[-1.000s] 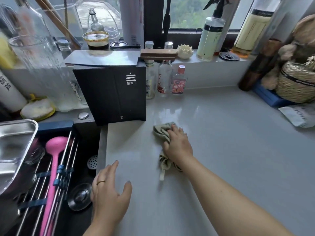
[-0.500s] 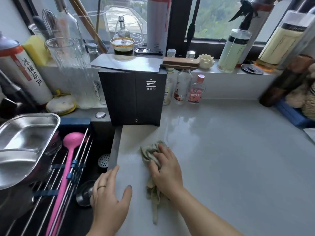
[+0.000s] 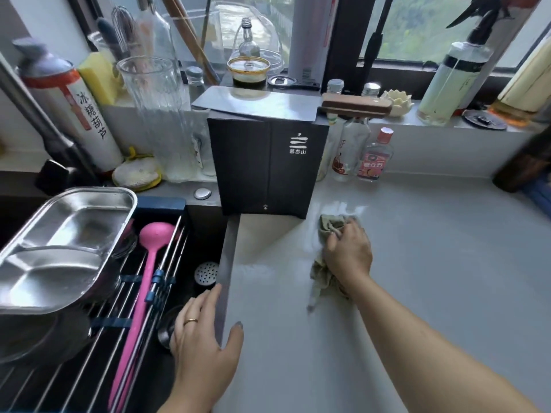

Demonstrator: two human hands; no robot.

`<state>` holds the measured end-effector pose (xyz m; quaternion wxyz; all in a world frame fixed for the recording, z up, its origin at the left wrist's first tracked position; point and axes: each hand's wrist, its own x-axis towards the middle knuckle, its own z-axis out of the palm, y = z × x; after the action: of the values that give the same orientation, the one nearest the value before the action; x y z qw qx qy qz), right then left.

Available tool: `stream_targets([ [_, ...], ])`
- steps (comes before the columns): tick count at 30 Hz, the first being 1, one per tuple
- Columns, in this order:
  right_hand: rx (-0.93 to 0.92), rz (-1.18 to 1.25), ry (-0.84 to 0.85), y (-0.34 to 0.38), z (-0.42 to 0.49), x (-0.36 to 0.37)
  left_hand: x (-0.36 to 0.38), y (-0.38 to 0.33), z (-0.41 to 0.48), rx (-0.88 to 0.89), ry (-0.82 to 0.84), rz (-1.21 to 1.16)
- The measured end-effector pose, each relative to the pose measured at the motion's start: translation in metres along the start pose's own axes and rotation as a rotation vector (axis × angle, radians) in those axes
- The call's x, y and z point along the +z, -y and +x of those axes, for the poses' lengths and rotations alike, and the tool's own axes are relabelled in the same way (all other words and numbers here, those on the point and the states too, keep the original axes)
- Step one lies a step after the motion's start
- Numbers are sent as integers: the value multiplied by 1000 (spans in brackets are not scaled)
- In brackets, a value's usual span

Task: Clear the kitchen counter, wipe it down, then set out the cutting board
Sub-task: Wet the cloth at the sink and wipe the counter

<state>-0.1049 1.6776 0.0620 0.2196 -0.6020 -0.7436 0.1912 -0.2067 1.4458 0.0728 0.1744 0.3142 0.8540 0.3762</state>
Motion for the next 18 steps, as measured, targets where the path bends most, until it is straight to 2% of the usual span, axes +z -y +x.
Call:
stream_targets([
  [6, -398, 29, 171, 81, -74, 46, -8, 6, -1, 3, 41, 7],
  [10, -417, 45, 202, 67, -110, 25, -12, 6, -8, 65, 101, -20],
  [14, -421, 16, 108, 26, -166, 2, -11, 3, -9, 118, 152, -75],
  [18, -424, -32, 40, 4, -172, -14, 1, -14, -7, 149, 167, -37],
])
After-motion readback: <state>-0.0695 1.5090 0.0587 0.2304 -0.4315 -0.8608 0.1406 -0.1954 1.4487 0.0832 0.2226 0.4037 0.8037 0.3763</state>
